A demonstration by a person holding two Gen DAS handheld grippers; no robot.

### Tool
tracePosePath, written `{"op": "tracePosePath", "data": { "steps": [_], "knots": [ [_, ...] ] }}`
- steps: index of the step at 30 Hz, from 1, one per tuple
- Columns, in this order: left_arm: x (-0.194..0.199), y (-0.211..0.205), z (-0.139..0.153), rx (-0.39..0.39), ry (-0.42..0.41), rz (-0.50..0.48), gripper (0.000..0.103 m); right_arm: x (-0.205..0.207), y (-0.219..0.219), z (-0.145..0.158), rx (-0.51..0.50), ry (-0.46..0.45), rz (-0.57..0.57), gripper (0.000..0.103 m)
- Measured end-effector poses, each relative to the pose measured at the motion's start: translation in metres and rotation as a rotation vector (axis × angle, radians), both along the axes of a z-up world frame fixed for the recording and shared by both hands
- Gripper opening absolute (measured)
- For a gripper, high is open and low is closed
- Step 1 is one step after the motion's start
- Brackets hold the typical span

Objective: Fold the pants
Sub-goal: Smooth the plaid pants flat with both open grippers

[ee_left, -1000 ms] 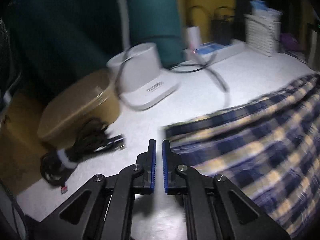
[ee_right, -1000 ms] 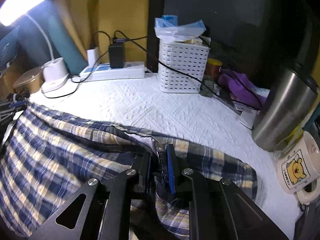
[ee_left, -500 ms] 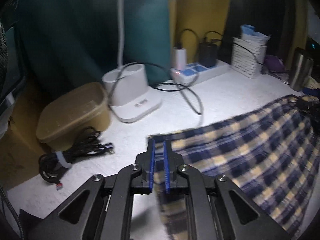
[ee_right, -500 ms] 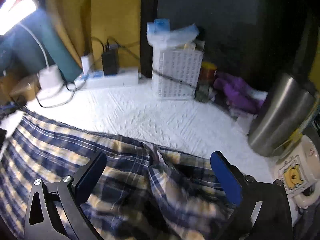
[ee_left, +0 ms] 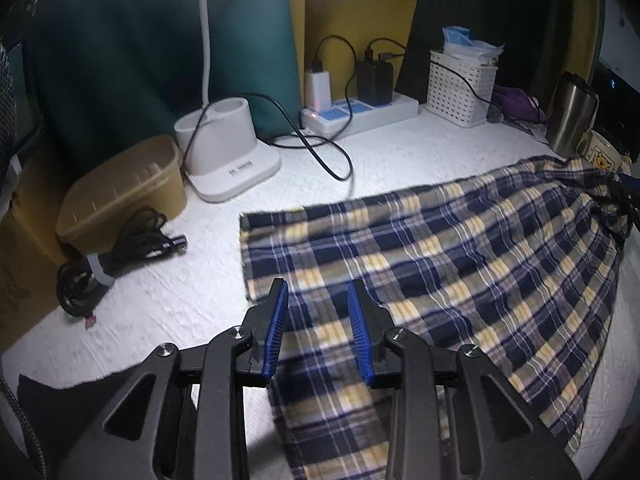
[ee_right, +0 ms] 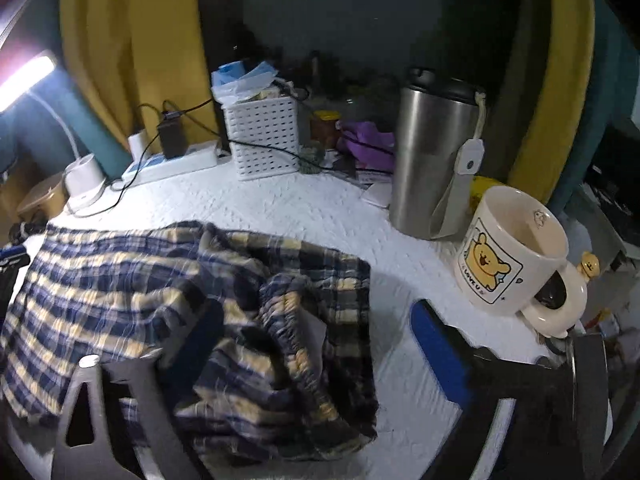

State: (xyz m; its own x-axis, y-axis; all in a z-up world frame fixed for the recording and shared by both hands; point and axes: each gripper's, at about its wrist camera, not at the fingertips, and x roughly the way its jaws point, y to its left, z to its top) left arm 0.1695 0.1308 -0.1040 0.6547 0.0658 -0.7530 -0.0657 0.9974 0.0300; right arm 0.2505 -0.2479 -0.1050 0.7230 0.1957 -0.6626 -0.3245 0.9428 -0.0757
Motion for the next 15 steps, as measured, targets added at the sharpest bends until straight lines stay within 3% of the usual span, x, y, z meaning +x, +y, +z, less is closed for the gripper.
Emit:
{"op": "tracePosePath", "data": {
  "steps": [1, 3, 4, 5, 11, 15],
  "knots": [
    [0.000, -0.002, -0.001, -0.003, 0.004, -0.005, 0.030, 0.002, 0.003, -0.002, 0.003, 0.012, 0.016, 0.064],
    [0.002, -0.007, -0.003, -0.005, 0.009, -0.016, 0.030, 0.007, 0.008, -0.007, 0.006, 0.032, 0.044, 0.053],
    [0.003, -0.008, -0.004, -0.005, 0.013, -0.018, 0.030, 0.011, 0.010, -0.010, 0.014, 0.035, 0.055, 0.036],
    [0.004, -0.009, -0.005, -0.006, 0.016, -0.020, 0.030, 0.016, 0.011, -0.013, 0.019, 0.040, 0.056, 0.026],
    [0.014, -0.008, -0.016, 0.009, 0.049, -0.009, 0.030, 0.044, 0.005, -0.012, 0.029, 0.016, -0.014, 0.023],
    [0.027, 0.003, -0.026, 0.025, 0.072, 0.006, 0.030, 0.073, 0.004, -0.024, 0.016, 0.049, -0.053, 0.023]
  ]
}}
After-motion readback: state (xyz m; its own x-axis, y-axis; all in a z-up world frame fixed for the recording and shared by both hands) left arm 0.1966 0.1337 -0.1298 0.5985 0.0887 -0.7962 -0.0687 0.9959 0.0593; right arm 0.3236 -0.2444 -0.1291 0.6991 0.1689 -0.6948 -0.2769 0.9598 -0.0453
